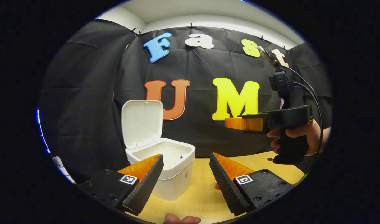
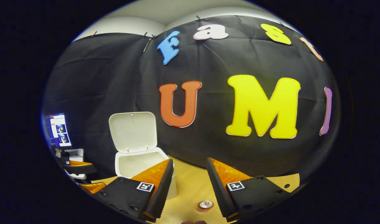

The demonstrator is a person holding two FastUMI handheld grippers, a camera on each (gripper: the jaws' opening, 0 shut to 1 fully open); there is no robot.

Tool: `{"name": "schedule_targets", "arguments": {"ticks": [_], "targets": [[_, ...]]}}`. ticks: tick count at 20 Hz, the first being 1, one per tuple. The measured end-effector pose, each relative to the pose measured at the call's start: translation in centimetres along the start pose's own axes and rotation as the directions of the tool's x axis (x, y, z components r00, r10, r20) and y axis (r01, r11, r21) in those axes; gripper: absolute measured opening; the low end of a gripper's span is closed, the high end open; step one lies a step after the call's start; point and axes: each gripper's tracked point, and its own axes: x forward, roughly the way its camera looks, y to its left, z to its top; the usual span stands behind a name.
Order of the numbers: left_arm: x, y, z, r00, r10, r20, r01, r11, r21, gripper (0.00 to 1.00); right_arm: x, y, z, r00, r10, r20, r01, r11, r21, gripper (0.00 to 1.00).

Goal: Press the lid of the desktop garbage bin to open it, pick up the crumpled paper on the desktop and throw it into the bin, then pick up the pop can on the desktop and drop it into the bin, and finally close the garbage bin lid.

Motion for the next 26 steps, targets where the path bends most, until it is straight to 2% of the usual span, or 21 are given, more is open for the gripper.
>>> {"name": "schedule_targets", "arguments": {"ticks": [3, 6, 7, 11, 18, 26], "targets": [[1.1, -3.1, -0.5, 0.997, -0.077, -0.003, 0.078, 0.997, 0.024, 0.98, -2.8, -5.3, -0.9, 0.994, -0.113, 0.003, 0.113, 0.993, 0.022, 0.69], [1.6, -5.8, -1.3, 0.990, -0.140, -0.007, 0.140, 0.989, 0.038, 0.98, -6.2, -9.0, -2.0, 0.981, -0.194, 0.001, 0.193, 0.980, 0.051, 0.68], [1.7, -6.6, -1.7, 0.988, -0.155, -0.008, 0.156, 0.987, 0.039, 1.00, -7.4, -10.0, -2.3, 0.976, -0.219, 0.005, 0.218, 0.975, 0.052, 0.70], [2.2, -9.2, -4.6, 0.975, -0.215, -0.054, 0.217, 0.976, 0.031, 0.98, -10.8, -13.0, -4.2, 0.959, -0.284, 0.009, 0.282, 0.956, 0.074, 0.70], [3.2, -10.8, -10.3, 0.963, -0.236, -0.131, 0.242, 0.970, 0.026, 0.99, -15.6, -16.6, -8.7, 0.921, -0.385, -0.063, 0.389, 0.919, 0.069, 0.68], [6.9, -12.3, -17.9, 0.948, -0.209, -0.241, 0.205, 0.978, -0.041, 0.99, -19.5, -17.7, -11.0, 0.896, -0.421, -0.137, 0.425, 0.905, -0.005, 0.70]]}}
